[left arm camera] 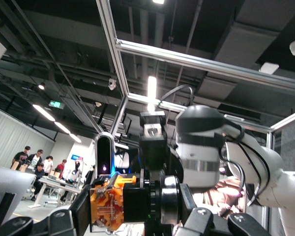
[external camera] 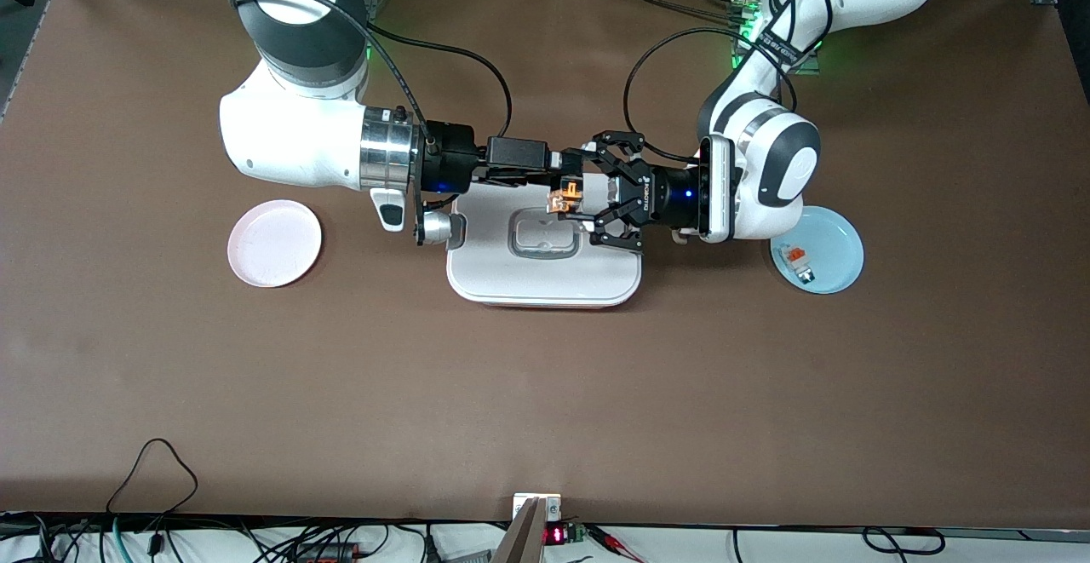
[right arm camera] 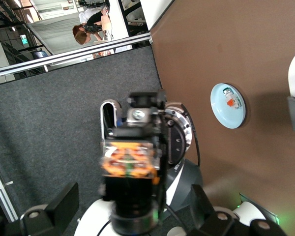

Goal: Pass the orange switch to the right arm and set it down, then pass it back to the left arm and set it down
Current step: 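Close the right gripper on the switch held by the left gripper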

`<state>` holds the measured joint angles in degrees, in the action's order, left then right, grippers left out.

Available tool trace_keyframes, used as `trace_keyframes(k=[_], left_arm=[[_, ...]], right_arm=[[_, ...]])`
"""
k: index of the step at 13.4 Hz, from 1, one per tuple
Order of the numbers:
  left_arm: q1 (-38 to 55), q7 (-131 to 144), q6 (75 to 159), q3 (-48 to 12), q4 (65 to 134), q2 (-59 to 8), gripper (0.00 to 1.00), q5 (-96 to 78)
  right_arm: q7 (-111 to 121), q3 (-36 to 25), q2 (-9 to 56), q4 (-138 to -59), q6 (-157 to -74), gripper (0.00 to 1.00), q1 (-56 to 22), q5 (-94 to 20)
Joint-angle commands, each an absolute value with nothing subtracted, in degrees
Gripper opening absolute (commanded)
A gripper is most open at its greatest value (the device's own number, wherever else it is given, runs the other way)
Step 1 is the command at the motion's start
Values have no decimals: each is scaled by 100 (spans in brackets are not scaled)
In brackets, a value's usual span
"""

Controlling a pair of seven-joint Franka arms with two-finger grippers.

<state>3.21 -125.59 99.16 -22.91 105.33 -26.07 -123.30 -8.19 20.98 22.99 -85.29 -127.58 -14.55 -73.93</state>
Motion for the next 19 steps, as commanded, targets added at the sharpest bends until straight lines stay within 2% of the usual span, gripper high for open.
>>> trace_keyframes(k=[1, 9, 12, 15, 18, 19], left_arm=[[255, -12551, 9888, -2320, 10652, -2522, 0, -12147], [167, -12516, 9765, -2320, 10696, -2505, 0, -11971], [132, -12384, 9817, -2320, 10696, -2408, 0, -11779], [44, -12270, 9861, -2320, 10696, -2312, 0, -11567], [44, -12182, 9967, -2320, 10696, -2276, 0, -11566], [35, -12182, 9967, -2320, 10696, -2268, 0, -11566]], right_arm=[[-1063, 2136, 2408, -8288, -12735, 100, -1398, -7277], [-1011, 2136, 2531, -8288, -12753, 97, -1476, -7128], [-985, 2144, 2540, -8288, -12762, 74, -1494, -7119], [-862, 2145, 2540, -8288, -12762, 59, -1494, -7119], [-853, 2145, 2531, -8279, -12753, 37, -1494, -7110], [-844, 2145, 2531, -8279, -12762, 35, -1494, -7110]])
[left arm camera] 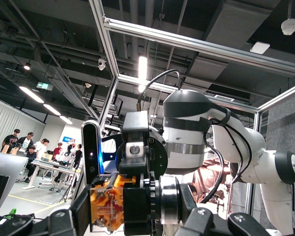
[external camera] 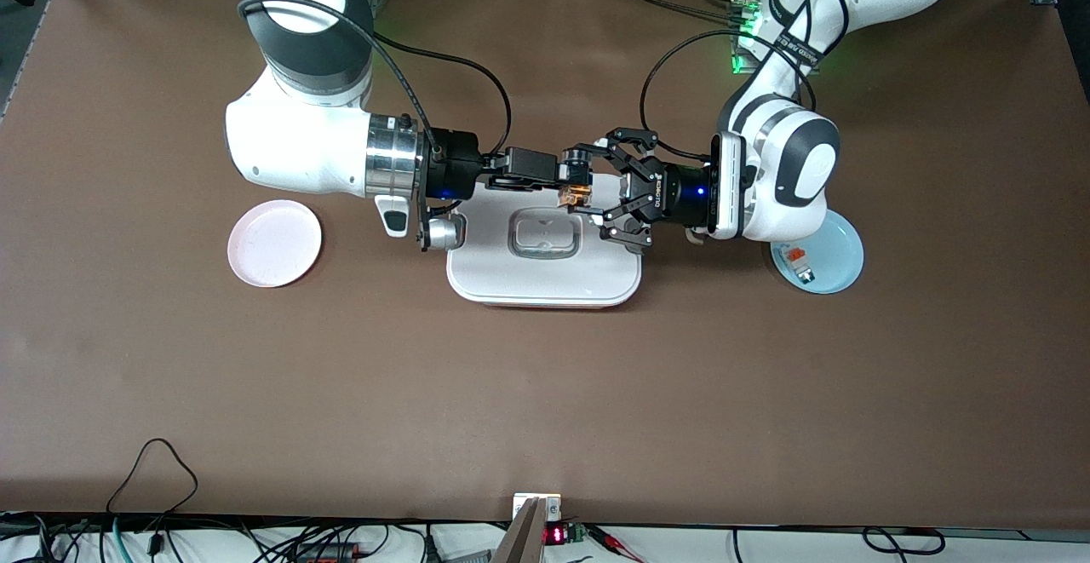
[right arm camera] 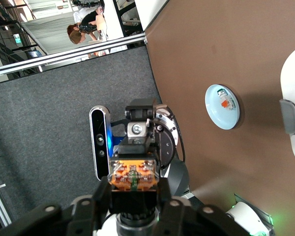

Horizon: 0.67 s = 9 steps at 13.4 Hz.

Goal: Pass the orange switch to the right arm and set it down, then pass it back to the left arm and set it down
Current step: 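Close the right gripper on the switch held by the left gripper, then open the left gripper and withdraw while the right gripper pulls the switch away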

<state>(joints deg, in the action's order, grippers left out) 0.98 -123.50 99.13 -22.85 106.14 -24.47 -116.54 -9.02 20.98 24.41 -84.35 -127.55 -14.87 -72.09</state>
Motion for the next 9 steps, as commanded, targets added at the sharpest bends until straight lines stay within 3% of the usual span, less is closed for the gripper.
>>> trace_keyframes(k=[1, 4, 6, 7, 9], left_arm=[[35, -12182, 9967, -2320, 10696, -2268, 0, -11566], [9, -12173, 9967, -2320, 10696, -2250, 0, -11566], [9, -11911, 9967, -2320, 10696, -2241, 51, -11566], [9, -11866, 9967, -2320, 10696, -2233, 100, -11566], [0, -11804, 9967, -2320, 10696, -2224, 99, -11566]], right_arm=[[-844, 2145, 2531, -8279, -12753, 34, -1494, -7110], [-493, 2145, 2531, -8288, -12753, 30, -1494, -7110], [-466, 2145, 2531, -8288, -12753, 30, -1485, -7110], [-466, 2145, 2531, -8288, -12753, 30, -1485, -7110], [-457, 2145, 2531, -8288, -12753, 30, -1494, -7110]])
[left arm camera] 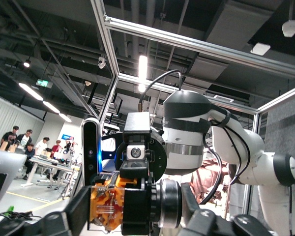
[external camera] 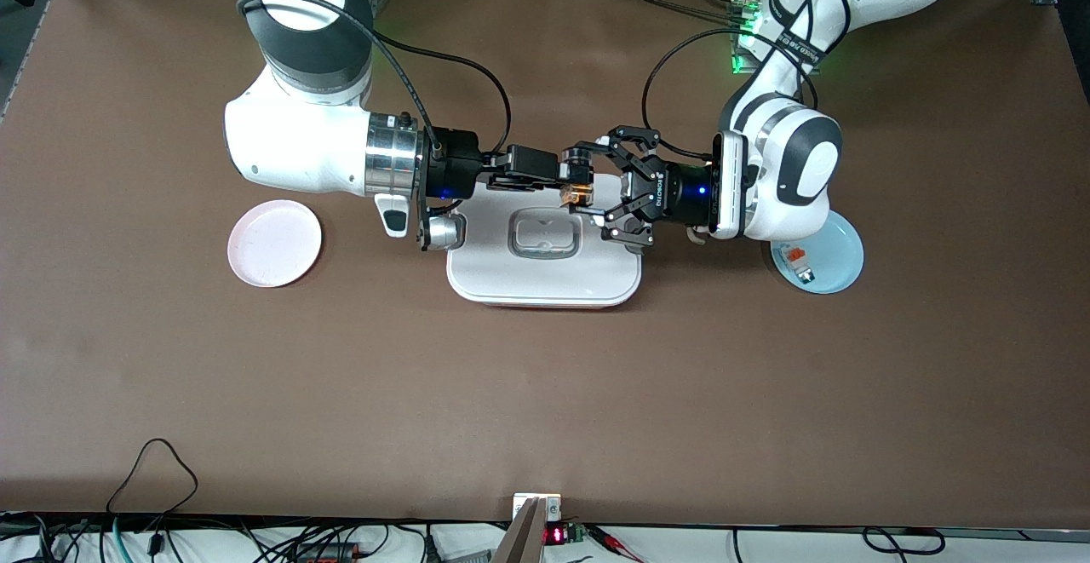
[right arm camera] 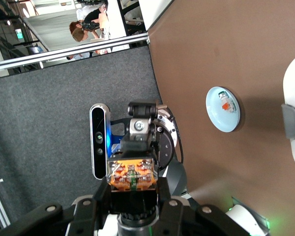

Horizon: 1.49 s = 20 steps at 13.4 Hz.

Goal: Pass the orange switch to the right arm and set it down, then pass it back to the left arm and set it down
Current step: 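Open the left gripper and withdraw while the right gripper pulls the switch away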

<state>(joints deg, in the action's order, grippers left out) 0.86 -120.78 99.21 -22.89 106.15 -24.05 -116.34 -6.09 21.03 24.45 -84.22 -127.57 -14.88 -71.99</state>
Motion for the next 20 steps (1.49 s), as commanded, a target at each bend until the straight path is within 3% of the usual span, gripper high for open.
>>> trace_keyframes(k=[1, 7, 9, 14, 20], left_arm=[[-78, -11812, 9967, -2320, 10688, -2198, 99, -11566], [-1342, -12013, 9958, -2241, 10731, -2145, 99, -11092], [-1774, -12024, 9984, -2189, 10749, -2066, 99, -11013], [-2345, -11796, 10503, -1987, 10670, -1705, 99, -8871], [-2566, -9434, 11055, -1556, 10591, -1257, 99, -7032]], right_arm=[[-457, 2145, 2531, -8288, -12753, 30, -1485, -7110], [-413, 2136, 2531, -8393, -12552, 29, -1424, -6339], [-439, 2127, 2496, -8533, -12113, 28, -1301, -5716], [-422, 2109, 2338, -8684, -10770, 27, -731, -3890], [-9, 2109, 2285, -8684, -9722, 27, -291, -1954]])
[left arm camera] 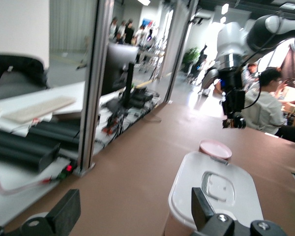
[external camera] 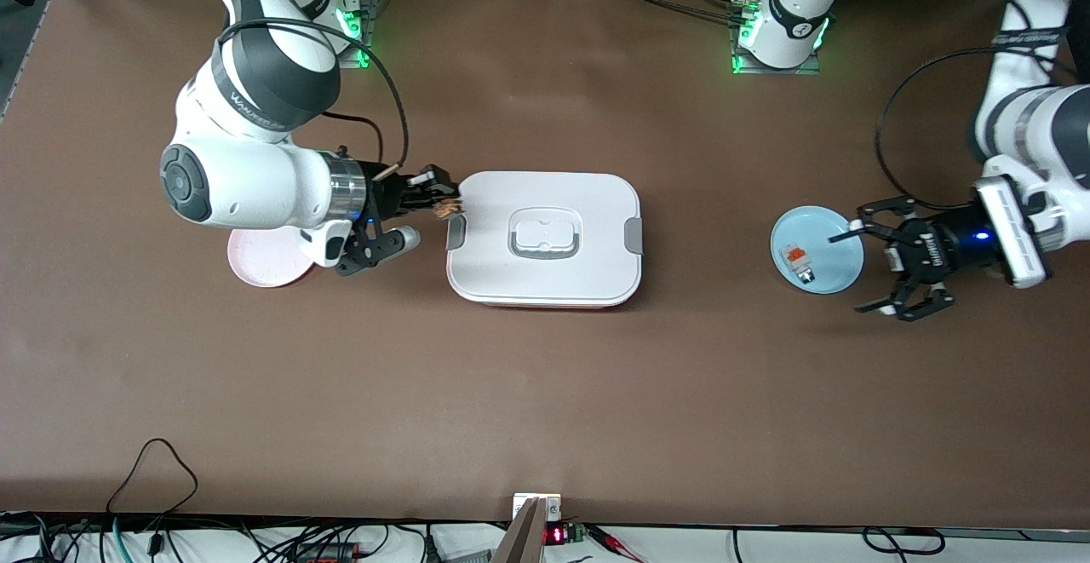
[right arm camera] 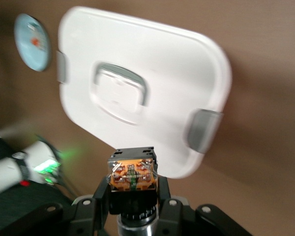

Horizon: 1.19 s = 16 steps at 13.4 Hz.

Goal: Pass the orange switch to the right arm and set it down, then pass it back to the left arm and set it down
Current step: 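Open the left gripper and withdraw while the right gripper pulls the switch away, then lower the switch onto the white plate with the right gripper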

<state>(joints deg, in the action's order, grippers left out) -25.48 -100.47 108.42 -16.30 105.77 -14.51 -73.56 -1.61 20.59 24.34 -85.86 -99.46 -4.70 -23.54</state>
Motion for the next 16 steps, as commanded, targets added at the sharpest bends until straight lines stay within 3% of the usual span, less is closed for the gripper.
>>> trace_keyframes(k=[1, 6, 11, 16], left_arm=[[-2575, -9074, 11187, -1495, 10530, -1213, 99, -6909], [-2549, -7017, 11479, -1345, 10074, -1081, 99, -5672], [-2313, -5112, 11347, -1055, 9827, -660, 99, -3364], [-1522, -727, 10171, -1134, 9062, -440, 99, -523]], right_arm=[[-9, 2109, 2250, -8701, -9608, 27, -203, -1725], [1525, 2109, 2065, -9289, -9483, 27, 341, -624], [4479, 2109, 2065, -9579, -9588, 28, 938, 791], [6299, 2109, 2065, -10553, -11123, 28, 1634, 844]])
